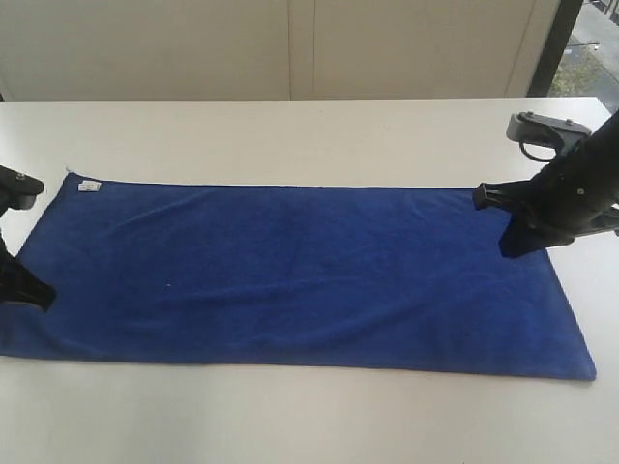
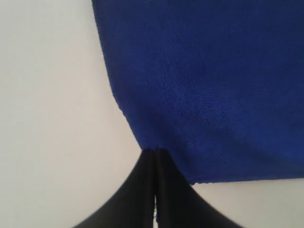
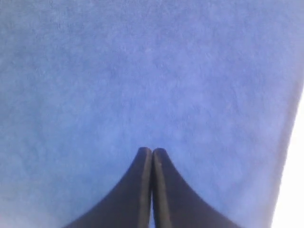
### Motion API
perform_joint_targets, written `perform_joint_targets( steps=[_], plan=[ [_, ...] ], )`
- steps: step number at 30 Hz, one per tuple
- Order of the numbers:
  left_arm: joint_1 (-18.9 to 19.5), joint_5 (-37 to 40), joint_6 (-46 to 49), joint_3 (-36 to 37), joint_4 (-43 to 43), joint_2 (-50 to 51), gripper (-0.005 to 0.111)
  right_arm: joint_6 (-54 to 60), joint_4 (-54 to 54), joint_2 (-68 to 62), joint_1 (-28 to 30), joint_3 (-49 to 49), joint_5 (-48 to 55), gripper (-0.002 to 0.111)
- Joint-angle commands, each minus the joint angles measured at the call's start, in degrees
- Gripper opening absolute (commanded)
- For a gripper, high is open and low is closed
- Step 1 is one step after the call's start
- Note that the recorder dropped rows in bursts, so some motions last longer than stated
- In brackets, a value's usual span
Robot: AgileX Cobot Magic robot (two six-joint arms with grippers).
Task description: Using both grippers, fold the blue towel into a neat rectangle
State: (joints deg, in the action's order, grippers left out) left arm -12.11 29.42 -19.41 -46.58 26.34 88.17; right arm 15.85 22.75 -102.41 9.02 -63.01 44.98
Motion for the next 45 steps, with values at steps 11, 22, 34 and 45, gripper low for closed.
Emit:
perform_joint_targets(
  steps=[11,22,34,45],
  plan=[
    [0.07,2.22,0.34,0.61,-0.12,4.52,0.000,-14.29,-13.64,1.47,-1.31,11.83,-3.67,0.000],
    [0.07,5.40,1.90,0.85,-1.80,7.23,0.000,-17.49,-19.77,-3.14,-1.31,11.83,-4.31,0.000],
    [0.07,8.50,2.97,0.85,-3.17,7.23,0.000,-20.03,-24.02,-3.29,-1.31,11.83,-4.52,0.000],
    [0.07,10.56,2.97,0.85,-4.52,7.23,0.000,-20.92,-25.09,-3.29,-1.31,11.70,-4.12,0.000]
  ],
)
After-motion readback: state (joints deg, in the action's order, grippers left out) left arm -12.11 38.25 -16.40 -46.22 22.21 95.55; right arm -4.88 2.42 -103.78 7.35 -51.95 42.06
